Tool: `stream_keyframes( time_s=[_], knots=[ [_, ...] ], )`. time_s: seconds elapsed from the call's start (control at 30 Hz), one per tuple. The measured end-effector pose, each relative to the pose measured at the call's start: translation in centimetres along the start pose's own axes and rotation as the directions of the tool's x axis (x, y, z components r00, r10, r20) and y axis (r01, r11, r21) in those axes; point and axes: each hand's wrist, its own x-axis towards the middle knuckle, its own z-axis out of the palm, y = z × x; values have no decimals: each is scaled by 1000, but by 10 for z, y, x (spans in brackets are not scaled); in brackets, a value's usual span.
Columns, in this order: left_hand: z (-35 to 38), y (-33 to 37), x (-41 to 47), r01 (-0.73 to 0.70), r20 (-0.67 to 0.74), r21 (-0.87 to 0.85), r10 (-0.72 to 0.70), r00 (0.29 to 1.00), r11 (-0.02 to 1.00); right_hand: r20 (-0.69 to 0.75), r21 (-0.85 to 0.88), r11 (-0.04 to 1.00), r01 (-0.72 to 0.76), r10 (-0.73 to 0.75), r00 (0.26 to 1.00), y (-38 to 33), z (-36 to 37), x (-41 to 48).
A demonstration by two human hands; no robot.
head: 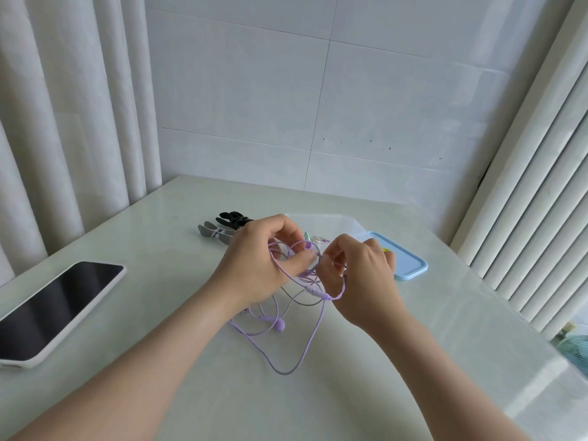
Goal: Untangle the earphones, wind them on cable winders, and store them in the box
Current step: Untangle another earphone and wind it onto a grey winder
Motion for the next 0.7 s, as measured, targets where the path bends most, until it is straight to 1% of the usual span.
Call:
stream_keyframes(
  time_s=[0.1,0.17,0.2,0.27,0.3,0.33,0.4,0.43,0.47,0.53,0.6,0.7],
  knots=[
    [1,2,-2,-51,-19,101,53,998,994,-64,21,1000,-15,16,998,4,2,1],
    [0,1,-3,-74,-7,185,76,997,980,-110,61,994,-96,102,989,6,2,4],
    [0,-2,-3,-91,-1,233,94,996,968,-140,109,985,-133,148,979,6,1,4],
    [1,-10,-3,-115,0,315,121,993,942,-219,221,956,-191,240,946,4,-4,5],
    [2,-13,-3,-112,-15,342,124,992,933,-269,240,946,-217,279,922,4,-8,5],
    [3,-16,-3,-100,-40,368,123,992,925,-321,218,945,-243,304,897,2,-12,6],
    [3,-19,-3,-46,-109,432,103,989,901,-387,75,952,-297,303,871,2,-20,7],
    [1,-20,-3,-18,-145,475,98,985,880,-372,-49,946,-321,281,884,4,-24,7],
    [-1,-21,-3,-3,-166,527,107,980,850,-322,-203,919,-337,263,910,5,-29,8],
    [-4,-21,-3,-12,-157,620,138,978,785,-181,-467,814,-345,293,939,8,-34,4],
    [-5,-20,-3,-39,-117,668,157,981,743,-80,-590,734,-335,359,930,7,-35,0],
    [-2,-20,-4,-43,-98,683,150,984,729,34,-629,714,-309,422,906,1,-32,-4]
  ],
)
